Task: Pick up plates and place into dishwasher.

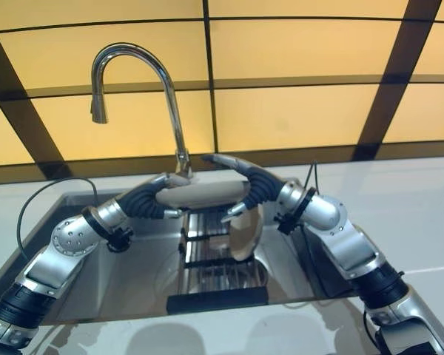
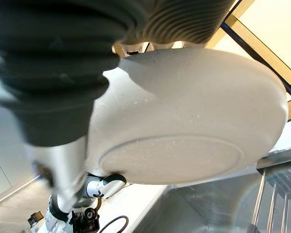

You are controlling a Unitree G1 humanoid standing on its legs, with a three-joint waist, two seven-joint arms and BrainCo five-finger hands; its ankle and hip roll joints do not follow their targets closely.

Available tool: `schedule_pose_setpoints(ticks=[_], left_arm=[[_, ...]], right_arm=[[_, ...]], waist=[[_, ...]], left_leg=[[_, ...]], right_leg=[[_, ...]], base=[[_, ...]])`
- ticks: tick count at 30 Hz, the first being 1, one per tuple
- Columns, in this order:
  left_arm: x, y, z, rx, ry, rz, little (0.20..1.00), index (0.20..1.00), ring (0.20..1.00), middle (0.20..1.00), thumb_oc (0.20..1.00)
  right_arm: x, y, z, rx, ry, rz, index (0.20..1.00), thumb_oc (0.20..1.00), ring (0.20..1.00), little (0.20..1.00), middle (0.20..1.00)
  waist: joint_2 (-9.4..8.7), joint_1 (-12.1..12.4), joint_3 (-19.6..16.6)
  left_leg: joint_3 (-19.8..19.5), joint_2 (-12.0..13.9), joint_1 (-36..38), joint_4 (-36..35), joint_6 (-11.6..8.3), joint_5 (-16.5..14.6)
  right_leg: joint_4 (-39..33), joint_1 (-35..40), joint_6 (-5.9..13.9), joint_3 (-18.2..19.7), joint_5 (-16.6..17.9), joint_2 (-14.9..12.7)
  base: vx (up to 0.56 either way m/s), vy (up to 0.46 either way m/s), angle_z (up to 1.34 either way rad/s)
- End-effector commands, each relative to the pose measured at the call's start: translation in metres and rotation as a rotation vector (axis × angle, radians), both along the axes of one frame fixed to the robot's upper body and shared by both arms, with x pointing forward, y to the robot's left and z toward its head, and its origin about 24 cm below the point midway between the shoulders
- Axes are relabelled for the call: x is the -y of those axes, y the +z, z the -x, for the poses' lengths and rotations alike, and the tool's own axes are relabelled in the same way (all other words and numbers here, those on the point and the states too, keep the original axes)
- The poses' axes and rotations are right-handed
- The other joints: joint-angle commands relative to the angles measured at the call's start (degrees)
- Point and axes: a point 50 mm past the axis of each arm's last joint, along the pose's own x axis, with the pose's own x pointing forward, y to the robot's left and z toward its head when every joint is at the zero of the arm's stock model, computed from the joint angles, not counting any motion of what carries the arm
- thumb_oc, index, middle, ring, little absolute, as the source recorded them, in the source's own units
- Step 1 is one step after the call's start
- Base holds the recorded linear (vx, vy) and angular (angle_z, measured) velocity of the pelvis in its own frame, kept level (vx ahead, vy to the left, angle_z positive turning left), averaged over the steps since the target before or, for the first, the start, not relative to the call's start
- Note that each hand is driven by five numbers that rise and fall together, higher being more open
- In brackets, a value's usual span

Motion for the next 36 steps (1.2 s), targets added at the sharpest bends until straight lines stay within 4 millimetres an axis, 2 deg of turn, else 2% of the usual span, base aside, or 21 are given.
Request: schedule_pose_setpoints(ticks=[1,17,26,27,28,36], left_arm=[[-0.003,0.019,-0.009,0.053,0.002,0.061,0.2,0.2,0.2,0.2,0.2],[-0.006,0.015,-0.007,0.037,0.014,0.079,0.2,0.2,0.2,0.2,0.2],[-0.01,0.014,-0.009,0.025,0.054,0.14,0.2,0.2,0.2,0.2,0.2],[-0.011,0.014,-0.01,0.017,0.073,0.157,0.272,0.272,0.272,0.272,0.272],[-0.011,0.011,-0.012,-0.004,0.086,0.17,1.0,1.0,1.0,1.0,1.0],[-0.019,0.006,-0.011,-0.024,0.184,0.364,1.0,1.0,1.0,1.0,1.0]], right_arm=[[-0.005,0.01,0.0,0.029,0.033,-0.008,0.2,0.2,0.2,0.2,0.2],[-0.001,0.002,0.0,0.003,0.017,0.007,0.2,0.2,0.2,0.2,0.2],[0.003,0.004,0.0,0.053,-0.031,-0.025,0.2,0.2,0.2,0.2,0.2],[0.004,0.005,-0.001,0.063,-0.041,-0.032,0.2,0.2,0.2,0.2,0.2],[0.004,0.007,-0.001,0.074,-0.057,-0.041,0.2,0.2,0.2,0.2,0.2],[0.018,0.015,-0.004,0.181,-0.199,-0.107,0.2,0.2,0.2,0.2,0.2]], waist=[[-1.46,1.44,-1.41],[-1.52,1.48,-1.47],[-1.43,1.21,-1.4],[-1.44,1.23,-1.44],[-1.47,1.2,-1.48],[-1.66,1.17,-1.24]], left_leg=[[-1.28,-2.37,0.25,0.9,2.4,-8.02],[-1.63,-2.38,0.45,0.73,2.47,-8.02],[-1.18,-2.26,0.62,0.77,2.4,-8.07],[-1.16,-2.24,0.63,0.78,2.41,-8.09],[-1.11,-2.23,0.69,0.75,2.49,-8.18],[-0.96,-1.93,0.68,1.24,2.31,-8.51]], right_leg=[[0.49,0.12,1.7,-2.63,-5.19,0.24],[0.49,0.43,1.64,-2.37,-5.41,0.31],[0.49,0.56,1.62,-2.31,-5.46,0.31],[0.49,0.56,1.6,-2.34,-5.48,0.34],[0.49,0.59,1.61,-2.33,-5.56,0.39],[0.49,0.62,1.42,-2.27,-5.69,0.64]], base=[[0.0,0.0,0.0],[0.0,0.0,0.0],[0.0,0.0,0.0],[0.0,0.0,0.0],[0.0,0.0,0.0],[-0.01,-0.002,0.0]])
